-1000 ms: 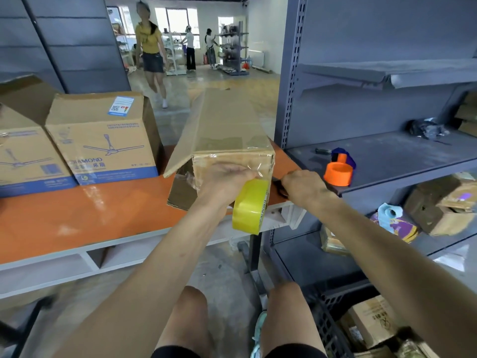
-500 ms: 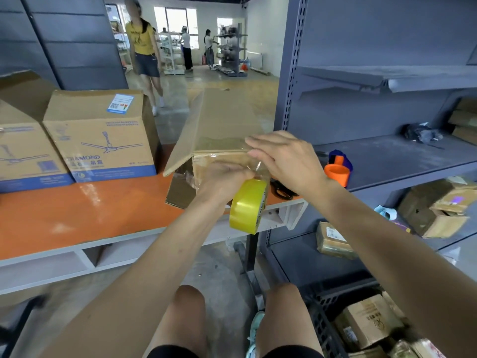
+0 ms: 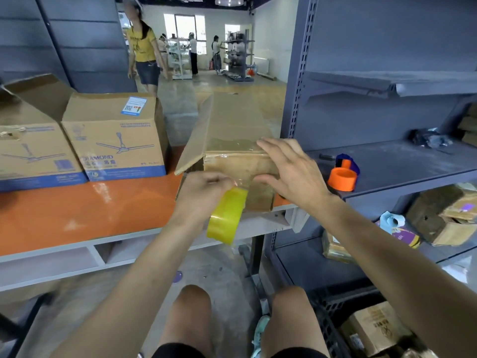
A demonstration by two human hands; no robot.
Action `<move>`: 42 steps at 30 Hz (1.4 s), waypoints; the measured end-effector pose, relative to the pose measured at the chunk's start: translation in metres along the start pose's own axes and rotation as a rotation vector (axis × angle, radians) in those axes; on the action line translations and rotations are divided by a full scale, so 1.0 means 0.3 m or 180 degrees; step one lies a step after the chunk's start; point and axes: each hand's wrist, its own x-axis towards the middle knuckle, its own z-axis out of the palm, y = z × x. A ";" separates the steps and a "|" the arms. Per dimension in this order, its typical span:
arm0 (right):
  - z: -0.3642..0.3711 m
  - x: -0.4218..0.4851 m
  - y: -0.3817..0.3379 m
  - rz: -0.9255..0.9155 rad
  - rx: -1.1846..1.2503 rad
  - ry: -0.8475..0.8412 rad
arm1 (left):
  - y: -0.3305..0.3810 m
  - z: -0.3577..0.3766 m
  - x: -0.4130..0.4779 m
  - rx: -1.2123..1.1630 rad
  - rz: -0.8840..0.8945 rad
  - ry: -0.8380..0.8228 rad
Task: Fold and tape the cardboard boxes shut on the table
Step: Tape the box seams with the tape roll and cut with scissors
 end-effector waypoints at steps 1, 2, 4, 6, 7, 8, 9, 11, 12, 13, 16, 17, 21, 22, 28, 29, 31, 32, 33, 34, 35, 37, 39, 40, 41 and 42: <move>-0.006 0.004 -0.007 0.0061 -0.0019 -0.0015 | 0.002 -0.028 -0.003 0.0055 0.0142 0.0129; -0.011 0.010 -0.016 0.0106 -0.0074 0.0054 | -0.001 -0.058 -0.006 0.0129 0.0259 0.0253; -0.018 0.030 -0.049 0.0133 -0.0209 0.0301 | -0.018 -0.118 -0.011 0.0434 0.0412 0.0473; -0.017 0.058 -0.097 0.0066 -0.0307 0.0425 | -0.053 -0.177 -0.015 0.0901 0.0392 0.0642; -0.013 0.074 -0.125 0.0007 -0.0337 0.0424 | -0.072 -0.200 -0.021 0.1124 0.0330 0.0696; -0.008 0.090 -0.154 -0.0071 -0.0370 0.0411 | -0.089 -0.223 -0.026 0.1362 0.0266 0.0742; 0.000 0.103 -0.185 -0.0172 -0.0406 0.0425 | -0.108 -0.240 -0.031 0.1634 0.0268 0.0789; 0.020 0.123 -0.250 -0.0457 -0.0470 0.0595 | -0.140 -0.265 -0.029 0.2270 0.0432 0.0853; 0.032 0.128 -0.282 -0.0586 -0.0474 0.0666 | -0.152 -0.274 -0.030 0.2594 0.0510 0.0890; 0.045 0.130 -0.311 -0.0664 -0.0459 0.0681 | -0.167 -0.283 -0.023 0.2897 0.0542 0.0906; 0.073 0.122 -0.364 -0.0634 -0.0405 0.0562 | -0.199 -0.313 0.004 0.3514 0.0438 0.0943; 0.078 0.119 -0.368 -0.0580 -0.0393 0.0530 | -0.217 -0.327 0.016 0.3592 0.0495 0.0960; 0.088 0.109 -0.356 -0.0394 -0.0386 0.0471 | -0.268 -0.376 0.054 0.3605 0.0504 0.0804; 0.091 0.107 -0.354 -0.0390 -0.0392 0.0473 | -0.277 -0.380 0.056 0.3573 0.0516 0.0778; 0.096 0.100 -0.354 -0.0363 -0.0345 0.0403 | -0.313 -0.375 0.071 0.3640 0.0824 0.0797; 0.094 0.099 -0.354 -0.0365 -0.0337 0.0383 | -0.314 -0.376 0.078 0.3656 0.0842 0.0803; 0.087 0.097 -0.352 -0.0386 -0.0323 0.0389 | -0.314 -0.378 0.091 0.3687 0.0829 0.0776; 0.085 0.095 -0.350 -0.0392 -0.0318 0.0410 | -0.314 -0.380 0.094 0.3709 0.0811 0.0757; 0.080 0.090 -0.345 -0.0387 -0.0329 0.0435 | -0.311 -0.378 0.094 0.3727 0.0802 0.0749; 0.077 0.088 -0.340 -0.0376 -0.0349 0.0437 | -0.309 -0.379 0.092 0.3729 0.0767 0.0749; 0.071 0.085 -0.331 -0.0344 -0.0382 0.0415 | -0.302 -0.375 0.086 0.3730 0.0725 0.0770; 0.059 0.079 -0.314 -0.0242 -0.0415 0.0346 | -0.274 -0.356 0.068 0.3670 0.0862 0.0961; 0.048 0.075 -0.294 -0.0118 -0.0324 0.0375 | -0.227 -0.316 0.046 0.3300 0.1540 0.1329; 0.042 0.076 -0.285 -0.0050 -0.0255 0.0417 | -0.195 -0.291 0.040 0.3015 0.1958 0.1465; 0.036 0.080 -0.279 0.0031 -0.0187 0.0460 | -0.156 -0.264 0.040 0.2739 0.2316 0.1467; 0.031 0.088 -0.276 0.0123 -0.0148 0.0493 | -0.114 -0.235 0.048 0.2489 0.2562 0.1339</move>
